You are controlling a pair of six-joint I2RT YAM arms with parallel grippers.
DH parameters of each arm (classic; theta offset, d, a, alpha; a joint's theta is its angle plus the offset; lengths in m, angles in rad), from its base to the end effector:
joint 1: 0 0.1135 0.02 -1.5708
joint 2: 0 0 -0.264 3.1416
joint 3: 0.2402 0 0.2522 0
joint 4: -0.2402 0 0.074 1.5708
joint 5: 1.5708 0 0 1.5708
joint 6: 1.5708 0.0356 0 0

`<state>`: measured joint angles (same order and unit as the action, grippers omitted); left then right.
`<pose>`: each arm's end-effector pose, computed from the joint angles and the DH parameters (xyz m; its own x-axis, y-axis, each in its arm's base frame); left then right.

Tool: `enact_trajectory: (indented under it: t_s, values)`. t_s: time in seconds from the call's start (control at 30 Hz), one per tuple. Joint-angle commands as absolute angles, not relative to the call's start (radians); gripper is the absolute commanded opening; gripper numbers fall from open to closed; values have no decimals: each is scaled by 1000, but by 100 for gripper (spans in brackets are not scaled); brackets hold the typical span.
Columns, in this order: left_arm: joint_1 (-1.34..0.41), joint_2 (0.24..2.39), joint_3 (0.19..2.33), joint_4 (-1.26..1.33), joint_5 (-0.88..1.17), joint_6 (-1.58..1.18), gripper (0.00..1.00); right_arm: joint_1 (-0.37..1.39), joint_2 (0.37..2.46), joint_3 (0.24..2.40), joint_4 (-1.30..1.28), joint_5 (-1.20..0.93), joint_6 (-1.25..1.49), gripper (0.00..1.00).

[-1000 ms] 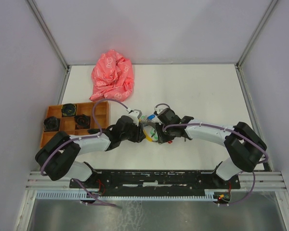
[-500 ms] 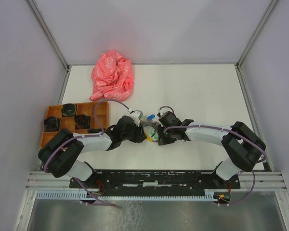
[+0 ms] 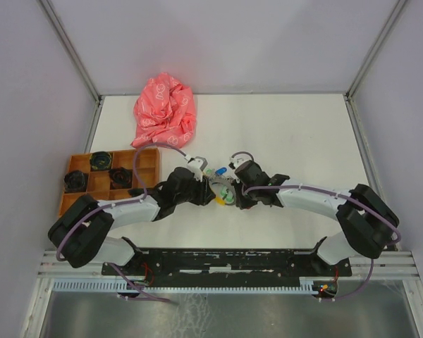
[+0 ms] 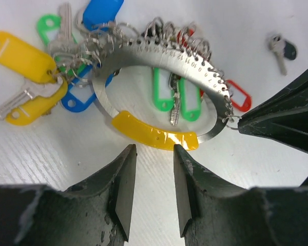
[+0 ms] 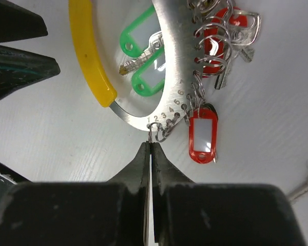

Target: Put the keys on the keyring

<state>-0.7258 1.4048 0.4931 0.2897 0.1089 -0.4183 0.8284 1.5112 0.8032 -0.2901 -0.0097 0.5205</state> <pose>0.1939 -0.1773 0.1532 -0.6931 0.0752 -0.7169 0.4863 0.7829 -0.3880 0.1950 0.2130 0.1712 -0.8611 -0.2030 -0.4661 -0.3597 0.8911 0.2766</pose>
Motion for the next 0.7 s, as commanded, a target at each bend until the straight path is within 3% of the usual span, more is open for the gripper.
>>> enact_trajectory:
  t_s: [0.0,0.33,0.67]
  values:
    - [-691,1300,515,380,123,-456,42,830,1409,876,-330,56,282,1]
    - [-601,1235,530,539,213,-393,41,830,1267,918,-196,-11,-157,0]
    - [-565,1273,507,697,303,-287,41,813,1211,832,125,-125,-298,1]
